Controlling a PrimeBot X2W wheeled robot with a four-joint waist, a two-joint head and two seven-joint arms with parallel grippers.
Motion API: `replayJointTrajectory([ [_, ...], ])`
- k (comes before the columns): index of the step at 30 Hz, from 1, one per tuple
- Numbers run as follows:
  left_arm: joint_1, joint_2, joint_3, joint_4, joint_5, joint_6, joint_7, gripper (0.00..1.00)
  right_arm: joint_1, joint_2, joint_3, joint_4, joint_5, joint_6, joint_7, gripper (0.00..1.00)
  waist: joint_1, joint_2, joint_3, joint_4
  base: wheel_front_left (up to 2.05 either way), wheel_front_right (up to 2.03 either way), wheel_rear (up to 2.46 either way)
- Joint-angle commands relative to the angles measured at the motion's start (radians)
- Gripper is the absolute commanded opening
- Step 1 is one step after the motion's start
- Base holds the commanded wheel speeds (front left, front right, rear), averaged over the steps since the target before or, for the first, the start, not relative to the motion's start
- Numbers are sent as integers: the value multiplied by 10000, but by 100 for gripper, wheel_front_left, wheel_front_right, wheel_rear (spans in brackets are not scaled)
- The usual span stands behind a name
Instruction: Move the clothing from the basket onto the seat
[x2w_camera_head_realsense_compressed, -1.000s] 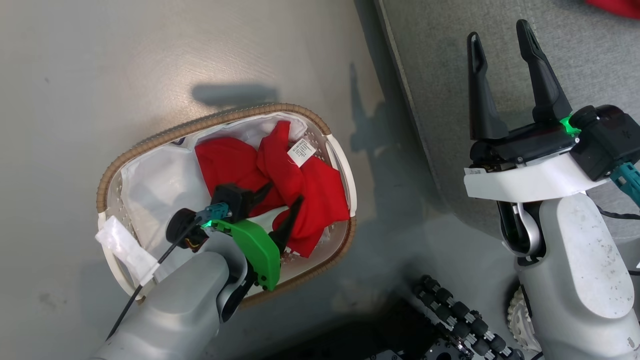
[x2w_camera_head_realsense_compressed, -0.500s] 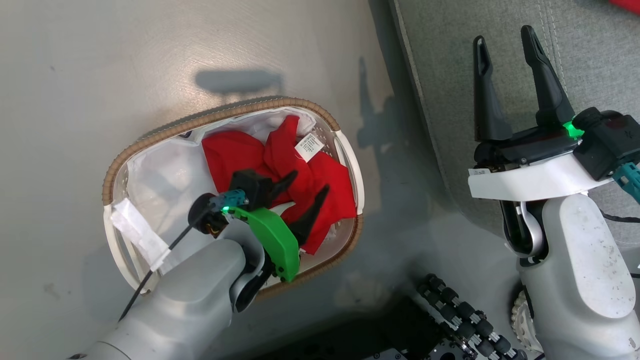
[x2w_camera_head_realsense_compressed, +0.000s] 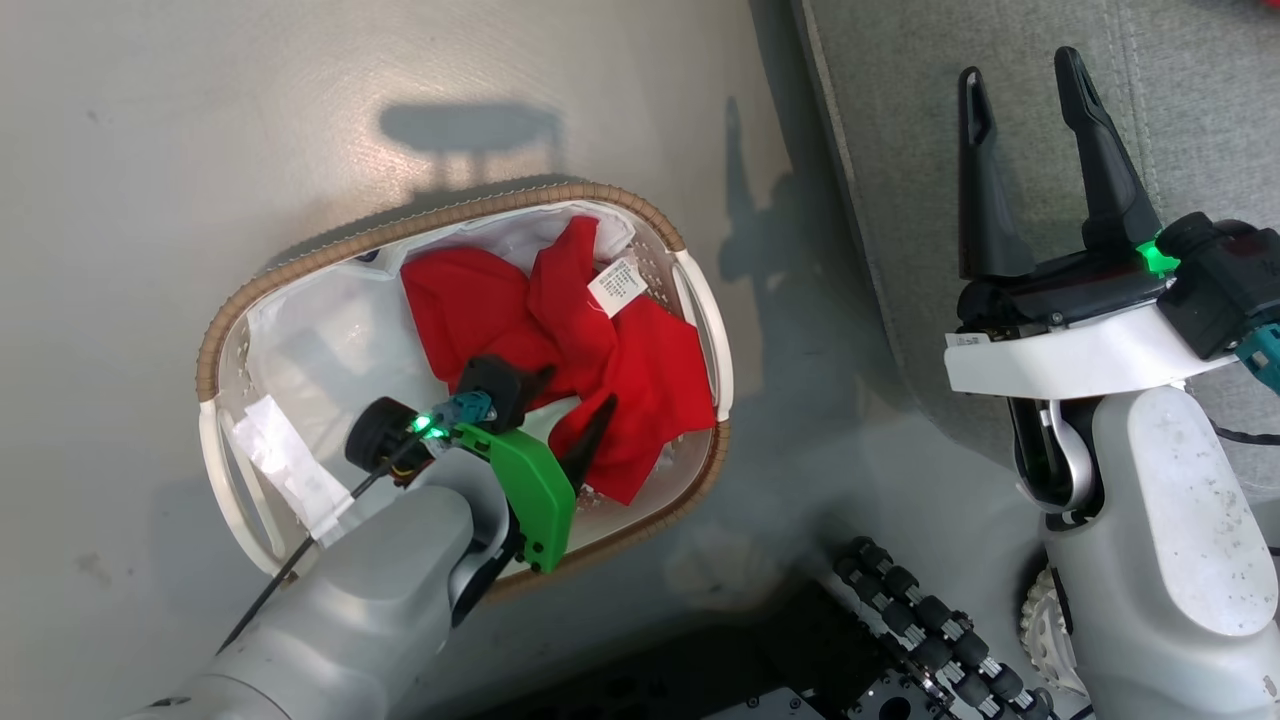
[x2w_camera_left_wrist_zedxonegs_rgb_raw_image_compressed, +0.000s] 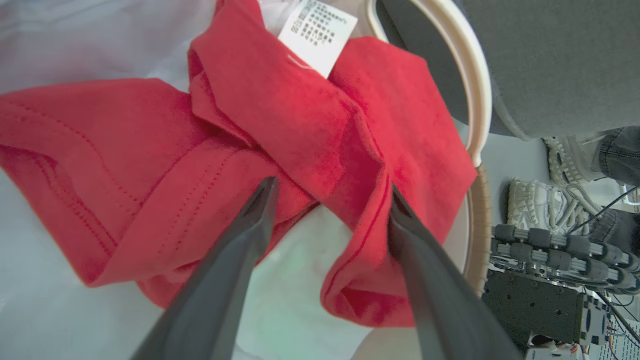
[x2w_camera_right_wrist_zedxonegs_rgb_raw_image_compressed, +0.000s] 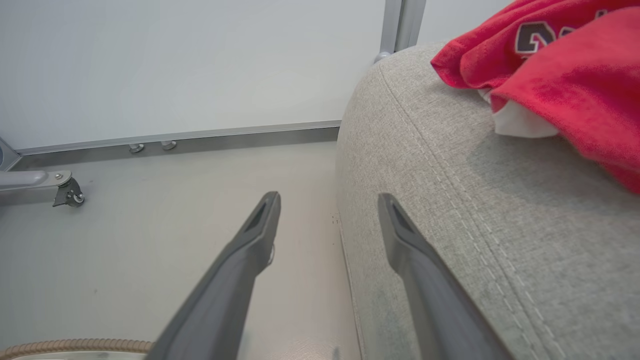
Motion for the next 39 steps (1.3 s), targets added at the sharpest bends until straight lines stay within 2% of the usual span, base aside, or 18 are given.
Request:
replayJointTrajectory([
  [1,-239,-12,-5,197,133,-5,-4,100,110,-21,-35,-60,-88,-14,-23,100,0,0,68,52,0,0,0],
  [6,-381,-117,-34,699,93,-5,-4,100,17,-21,-75,-142,-94,-14,-23,100,0,0,233,123,0,0,0],
  [17,-574,-233,-64,769,60,-5,-4,100,9,-21,-156,-305,-198,-14,-23,100,0,0,556,253,0,0,0],
  [34,-227,-79,-71,933,143,-5,153,100,64,-21,-137,-222,-86,-14,-23,100,0,0,471,156,0,0,0],
  [35,-200,-76,-72,895,160,-5,173,47,72,-21,-136,-213,-71,-14,-23,100,0,0,449,142,0,0,0],
  [36,-193,-71,-72,843,166,-5,195,0,79,-21,-129,-204,-66,-14,-23,100,0,0,424,130,0,0,0],
  [39,-139,-15,-68,646,126,-5,319,0,98,-21,-103,-115,-43,-14,-23,100,0,0,277,98,0,0,0],
])
